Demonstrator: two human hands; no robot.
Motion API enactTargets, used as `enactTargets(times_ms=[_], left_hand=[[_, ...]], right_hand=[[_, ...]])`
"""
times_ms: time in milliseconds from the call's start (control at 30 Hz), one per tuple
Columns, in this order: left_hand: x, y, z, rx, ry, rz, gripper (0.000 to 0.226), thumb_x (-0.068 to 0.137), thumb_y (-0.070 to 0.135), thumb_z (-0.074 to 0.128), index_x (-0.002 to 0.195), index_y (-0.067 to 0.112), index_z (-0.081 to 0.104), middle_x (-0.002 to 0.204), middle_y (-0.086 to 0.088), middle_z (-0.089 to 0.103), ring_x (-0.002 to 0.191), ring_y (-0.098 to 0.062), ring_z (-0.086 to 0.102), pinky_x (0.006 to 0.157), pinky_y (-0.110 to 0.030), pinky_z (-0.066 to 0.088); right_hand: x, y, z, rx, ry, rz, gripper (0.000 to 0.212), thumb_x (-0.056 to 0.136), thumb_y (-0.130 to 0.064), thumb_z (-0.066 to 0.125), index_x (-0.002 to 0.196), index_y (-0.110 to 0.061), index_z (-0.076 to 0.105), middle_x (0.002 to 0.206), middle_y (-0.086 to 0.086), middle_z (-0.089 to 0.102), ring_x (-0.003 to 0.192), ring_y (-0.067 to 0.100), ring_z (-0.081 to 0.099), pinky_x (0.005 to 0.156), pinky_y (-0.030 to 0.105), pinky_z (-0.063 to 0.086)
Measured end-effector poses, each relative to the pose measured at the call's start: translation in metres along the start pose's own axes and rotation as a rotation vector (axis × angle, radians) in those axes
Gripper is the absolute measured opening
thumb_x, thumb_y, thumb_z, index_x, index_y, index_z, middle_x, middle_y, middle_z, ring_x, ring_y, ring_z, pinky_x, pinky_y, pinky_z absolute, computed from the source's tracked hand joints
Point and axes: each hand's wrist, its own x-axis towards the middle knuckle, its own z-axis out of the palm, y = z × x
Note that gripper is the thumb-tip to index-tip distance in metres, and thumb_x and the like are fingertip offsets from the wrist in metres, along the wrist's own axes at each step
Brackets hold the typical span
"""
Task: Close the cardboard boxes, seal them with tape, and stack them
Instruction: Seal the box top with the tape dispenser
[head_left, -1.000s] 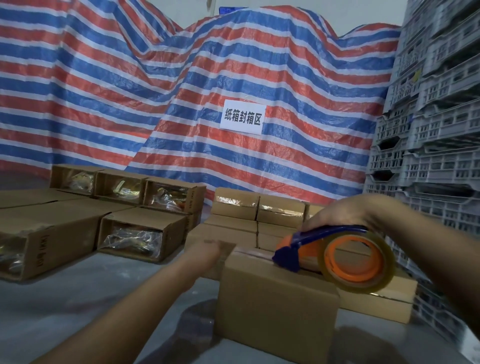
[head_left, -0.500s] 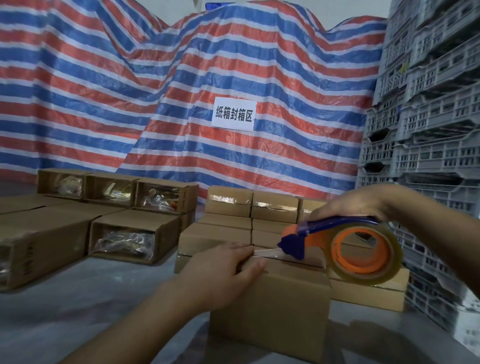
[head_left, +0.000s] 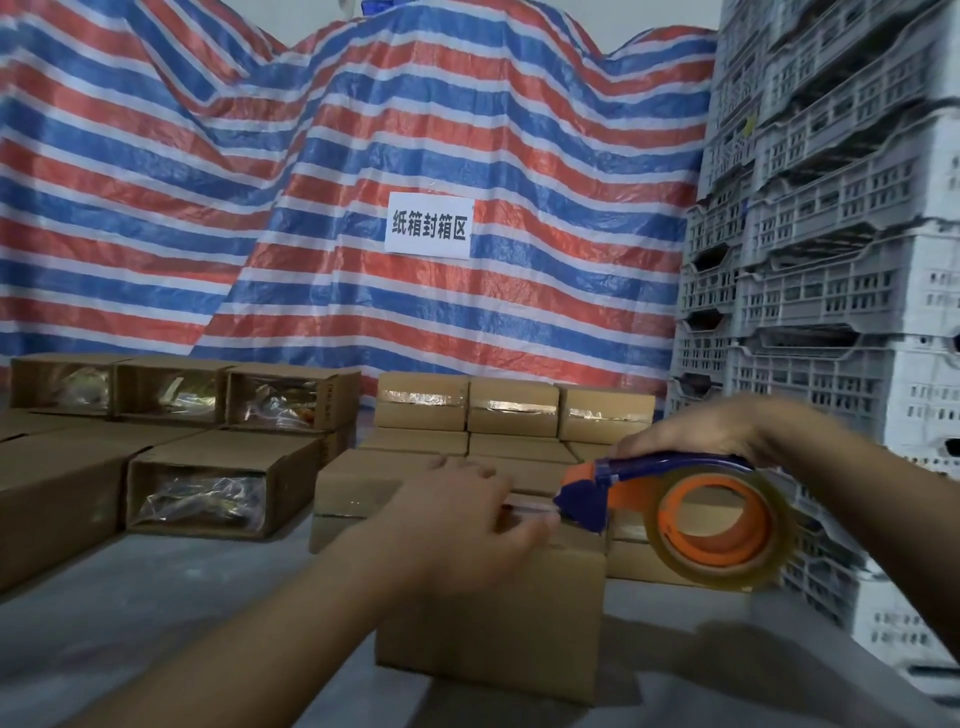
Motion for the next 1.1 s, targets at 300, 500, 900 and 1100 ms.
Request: enactTargets(times_ms=[300, 500, 900, 1100], left_hand=[[0.003, 0.018, 0.022, -0.021, -0.057, 0.067, 0.08, 0.084, 0.083, 0.023, 0.144, 0.032, 0.038, 0.154, 0.008, 0.037, 0.136, -0.011, 0.036, 0.102, -0.028, 0.024], [0.0, 0.017, 0.023, -0.038, -0.055, 0.091, 0.074, 0.088, 0.079, 0.023, 0.152, 0.044, 0.01, 0.159, 0.01, 0.027, 0.141, -0.01, 0.028, 0.104, -0.027, 0.012], [-0.001, 0.016, 0.024, 0.03, -0.097, 0.098, 0.058, 0.093, 0.072, 0.019, 0.145, 0.056, 0.0, 0.159, 0.005, 0.026, 0.141, -0.016, 0.029, 0.113, -0.04, 0.021], [-0.001, 0.02, 0.023, 0.032, -0.08, 0.084, 0.058, 0.094, 0.071, 0.021, 0.148, 0.053, 0.008, 0.159, 0.004, 0.027, 0.142, -0.017, 0.028, 0.114, -0.041, 0.019]], right_hand=[[0.0, 0.017, -0.001, 0.115, -0.068, -0.086, 0.051, 0.089, -0.05, 0.06, 0.128, -0.016, 0.059, 0.082, 0.004, 0.067, 0.065, 0.015, 0.061, 0.059, 0.021, 0.052], [-0.035, 0.049, -0.034, 0.152, -0.027, -0.035, 0.044, 0.089, -0.049, 0.064, 0.103, -0.007, 0.065, 0.071, 0.005, 0.067, 0.053, 0.015, 0.061, 0.052, 0.023, 0.051], [-0.014, 0.034, 0.044, -1.098, 0.297, 0.213, 0.047, 0.085, -0.071, 0.055, 0.08, -0.024, 0.054, 0.081, -0.008, 0.057, 0.067, 0.011, 0.053, 0.073, 0.033, 0.052], [-0.006, 0.098, 0.078, -0.744, 0.806, 0.064, 0.051, 0.087, -0.078, 0.04, 0.108, -0.036, 0.059, 0.099, -0.01, 0.065, 0.083, 0.011, 0.062, 0.062, 0.026, 0.044]])
